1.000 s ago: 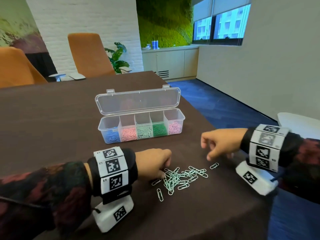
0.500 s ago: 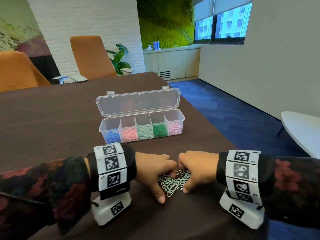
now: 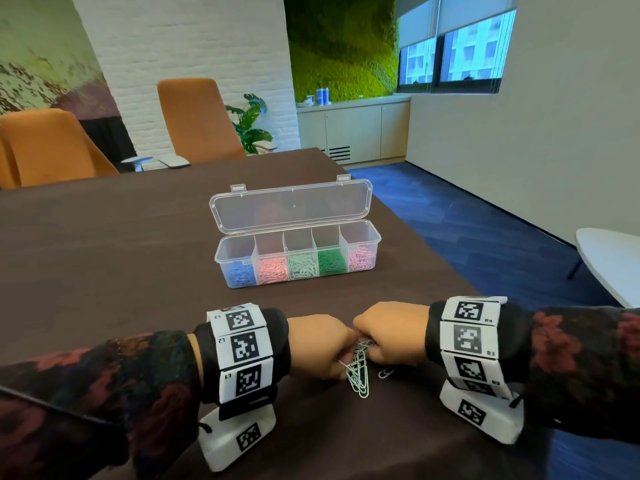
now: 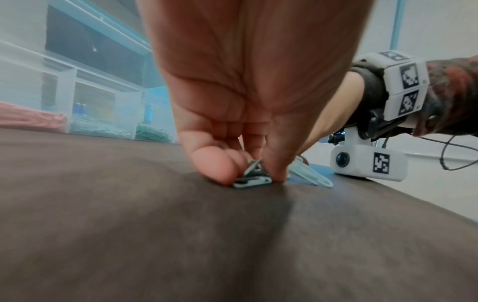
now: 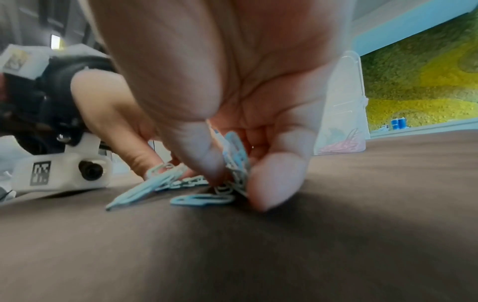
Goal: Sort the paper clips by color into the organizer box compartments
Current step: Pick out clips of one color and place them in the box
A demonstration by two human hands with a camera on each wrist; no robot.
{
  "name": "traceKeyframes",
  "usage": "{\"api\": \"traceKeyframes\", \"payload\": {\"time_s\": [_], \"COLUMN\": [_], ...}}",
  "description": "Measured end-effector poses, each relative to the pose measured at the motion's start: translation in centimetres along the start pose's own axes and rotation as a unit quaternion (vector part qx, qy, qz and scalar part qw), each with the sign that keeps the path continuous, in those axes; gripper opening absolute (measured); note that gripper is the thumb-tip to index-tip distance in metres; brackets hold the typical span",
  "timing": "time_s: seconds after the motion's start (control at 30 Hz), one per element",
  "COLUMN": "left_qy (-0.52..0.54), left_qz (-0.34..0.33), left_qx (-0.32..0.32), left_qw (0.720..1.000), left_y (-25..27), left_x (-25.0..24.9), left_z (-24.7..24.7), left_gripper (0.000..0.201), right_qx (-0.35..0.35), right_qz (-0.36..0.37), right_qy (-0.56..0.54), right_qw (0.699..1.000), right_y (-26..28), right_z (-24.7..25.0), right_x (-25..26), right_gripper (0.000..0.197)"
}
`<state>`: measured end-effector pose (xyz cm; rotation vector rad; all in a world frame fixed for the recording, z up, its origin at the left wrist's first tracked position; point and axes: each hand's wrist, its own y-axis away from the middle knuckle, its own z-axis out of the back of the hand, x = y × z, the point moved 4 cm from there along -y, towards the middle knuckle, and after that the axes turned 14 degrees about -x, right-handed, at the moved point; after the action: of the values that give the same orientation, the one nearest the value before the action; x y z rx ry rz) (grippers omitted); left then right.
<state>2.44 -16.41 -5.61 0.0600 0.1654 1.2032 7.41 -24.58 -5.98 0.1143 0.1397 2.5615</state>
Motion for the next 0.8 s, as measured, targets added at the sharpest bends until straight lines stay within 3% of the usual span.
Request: {"api": "traceKeyframes", "payload": {"time_s": [0.17,0.23,0.33,0.47,0.6,0.8], "left_qy": [0.003,0.008,0.034,0.058,0.059,0.047], "left_qz": [-0.004,0.01,0.024,-0.002,-0.04,-0.123], "left_qx": [-0.012,-0.021,-0.031,0.01,0.039,0.018], "left_qw": [1.0,1.0,0.999,0.998,0.997,0.991], "left_y": [0.0,0.0,-0.3,-0.6,-0.9,-1.2], "left_x": [0.0,0.2,1.0,0.5,-0.6,-2.4], "left_z": [0.0,0.3,0.4,0.3,0.4,0.3], "left_gripper": [0.009,0.022,0.049,0.07,0.064,0.03], "right_qx": [0.01,0.024,0.024,0.0,-0.022,-0.014], "right_qz": [-0.025,-0.052,-0.099,-0.155,-0.187,-0.177], "right_qy": [-0.041,-0.101,-0.186,-0.281,-0.37,-0.426], "right_qw": [0.999,0.993,0.977,0.947,0.91,0.887], "right_y": [0.0,-0.2,-0.5,-0.2,0.5,0.8], "right_z": [0.2,0.2,0.3,0.9,1.2,0.1], "right_x": [-0.7,-1.6,-3.8,-7.2,-9.3,-9.3], "right_gripper": [0.018,0.009,0.013,0.013,0.016,0.014]}}
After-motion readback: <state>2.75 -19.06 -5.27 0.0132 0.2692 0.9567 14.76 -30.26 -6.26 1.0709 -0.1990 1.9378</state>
